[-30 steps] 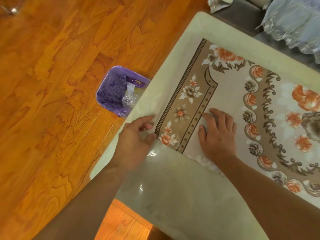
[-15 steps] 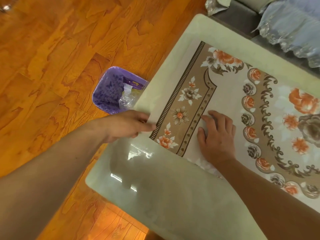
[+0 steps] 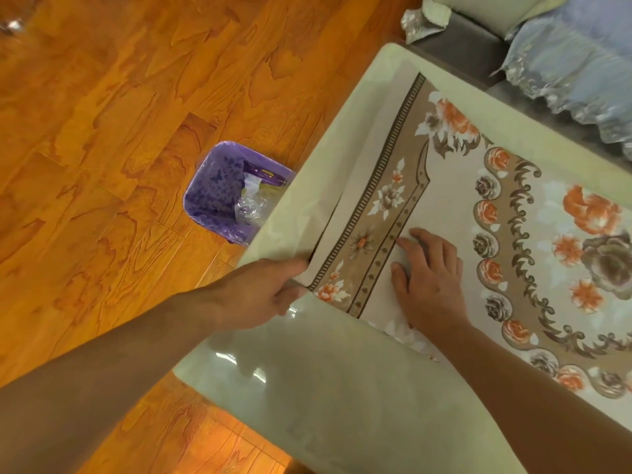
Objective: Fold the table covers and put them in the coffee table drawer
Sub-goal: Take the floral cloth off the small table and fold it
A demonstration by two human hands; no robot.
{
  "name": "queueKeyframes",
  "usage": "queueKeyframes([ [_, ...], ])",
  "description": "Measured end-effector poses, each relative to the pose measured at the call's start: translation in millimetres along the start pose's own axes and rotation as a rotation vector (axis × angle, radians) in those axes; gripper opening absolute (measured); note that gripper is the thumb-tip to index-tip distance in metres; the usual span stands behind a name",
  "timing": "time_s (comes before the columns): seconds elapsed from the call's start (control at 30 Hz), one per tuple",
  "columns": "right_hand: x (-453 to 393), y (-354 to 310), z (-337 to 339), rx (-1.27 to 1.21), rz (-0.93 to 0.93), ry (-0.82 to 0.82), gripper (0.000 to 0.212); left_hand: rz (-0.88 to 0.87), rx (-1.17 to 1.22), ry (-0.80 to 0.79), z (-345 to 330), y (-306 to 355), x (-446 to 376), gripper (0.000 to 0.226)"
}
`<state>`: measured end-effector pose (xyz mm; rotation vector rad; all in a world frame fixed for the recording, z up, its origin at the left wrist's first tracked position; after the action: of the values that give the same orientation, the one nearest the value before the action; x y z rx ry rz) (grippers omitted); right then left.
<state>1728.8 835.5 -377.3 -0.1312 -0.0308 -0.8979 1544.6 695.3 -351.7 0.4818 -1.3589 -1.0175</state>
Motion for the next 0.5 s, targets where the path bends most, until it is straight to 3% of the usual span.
queueKeyframes([
  [0.07, -1.0, -0.2, 0.5, -0.005, -0.005, -0.014, 0.040, 0.104, 0.224, -0.010, -0.6, -7.7, -4.7, 0.028],
  [0.2, -2.3, -1.5, 3.6, -0.011, -0.013, -0.038, 0.039, 0.263, 0.234, -0.044, 6.5, -22.1, -23.9, 0.020],
  [0.33, -10.8, 0.2, 7.3, -0.041, -0.049, -0.107, 0.040, 0.461, 0.439, -0.061, 4.5, -32.5, -27.1, 0.023],
  [0.4, -12.9, -5.1, 12.6, -0.024, -0.016, -0.138, 0.046, 0.464, 0.476, 0.017, 4.1, -34.2, -27.0, 0.025],
  [0.5, 5.8, -30.3, 13.6, 0.048, 0.147, -0.197, 0.056, 0.452, 0.530, 0.261, 7.2, -42.2, -28.9, 0.021],
])
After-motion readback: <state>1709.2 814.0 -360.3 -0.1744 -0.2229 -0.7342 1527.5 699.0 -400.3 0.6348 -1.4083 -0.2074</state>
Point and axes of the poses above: each hand's wrist, its own x-axis away from the middle knuckle, its own z-axis out of the back of the hand, y = z × x, the point moved 10 cm from there along -x, towards the middle knuckle, and after that the axes turned 12 degrees about x, right-handed, at the moved point
